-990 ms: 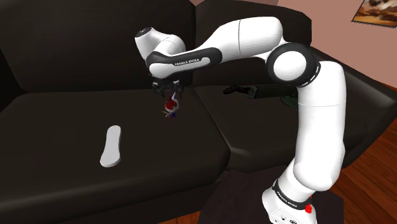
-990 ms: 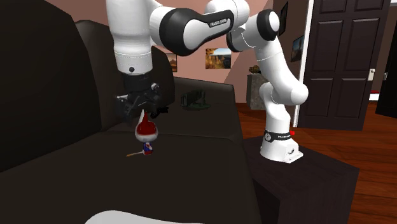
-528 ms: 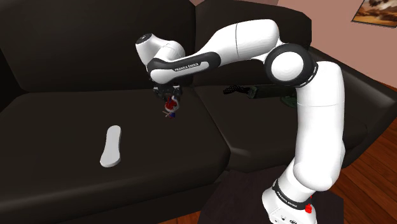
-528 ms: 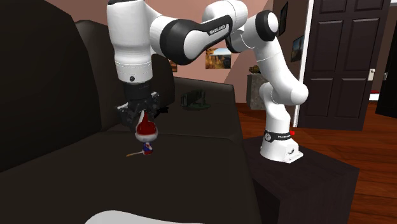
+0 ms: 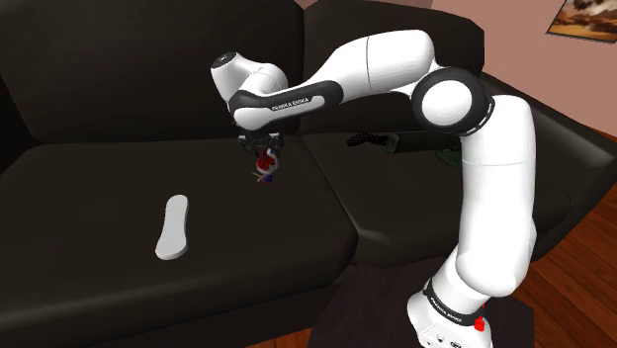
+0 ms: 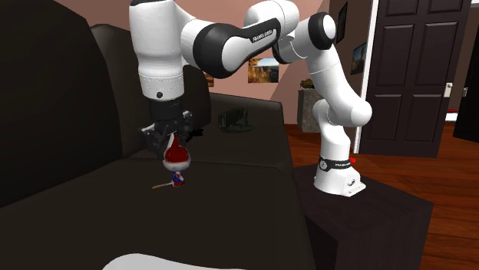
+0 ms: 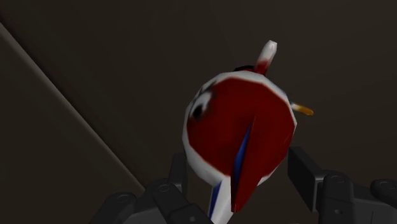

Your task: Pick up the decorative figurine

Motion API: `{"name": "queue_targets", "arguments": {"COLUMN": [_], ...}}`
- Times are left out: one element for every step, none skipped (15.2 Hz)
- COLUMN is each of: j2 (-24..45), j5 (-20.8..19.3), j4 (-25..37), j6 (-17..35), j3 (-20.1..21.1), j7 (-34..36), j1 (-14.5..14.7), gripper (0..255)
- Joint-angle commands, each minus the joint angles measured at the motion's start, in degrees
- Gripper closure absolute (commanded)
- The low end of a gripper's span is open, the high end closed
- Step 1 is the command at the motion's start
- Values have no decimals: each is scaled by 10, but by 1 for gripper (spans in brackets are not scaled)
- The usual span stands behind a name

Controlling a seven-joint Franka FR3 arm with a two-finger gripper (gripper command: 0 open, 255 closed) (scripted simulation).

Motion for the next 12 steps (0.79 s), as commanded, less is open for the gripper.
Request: {"name": "queue_targets", "arguments": {"j2": [-1,-3,-5,-7,-8,-10,-11,-12,-13,-14,-15,-16], "j5": [2,3,4,5,6,7,8,9,10,10,11,12], "j4": [4,9,13,18,24,29,35,41,46,53,59,66], "j6": [-6,-12,-18,-24,-30,-36,-43,-49,-55,-62,-69,-75], "j3": [1,1,2,2,2,3,3,3,4,4,4,5], "j7": [-2,-5,-7,-10,-13,-15,-18,-21,-23,-26,-29,-31], "j1": [1,1,1,2,2,3,3,4,5,5,6,7], "gripper": [255,255,255,255,255,255,255,255,255,255,255,255]}}
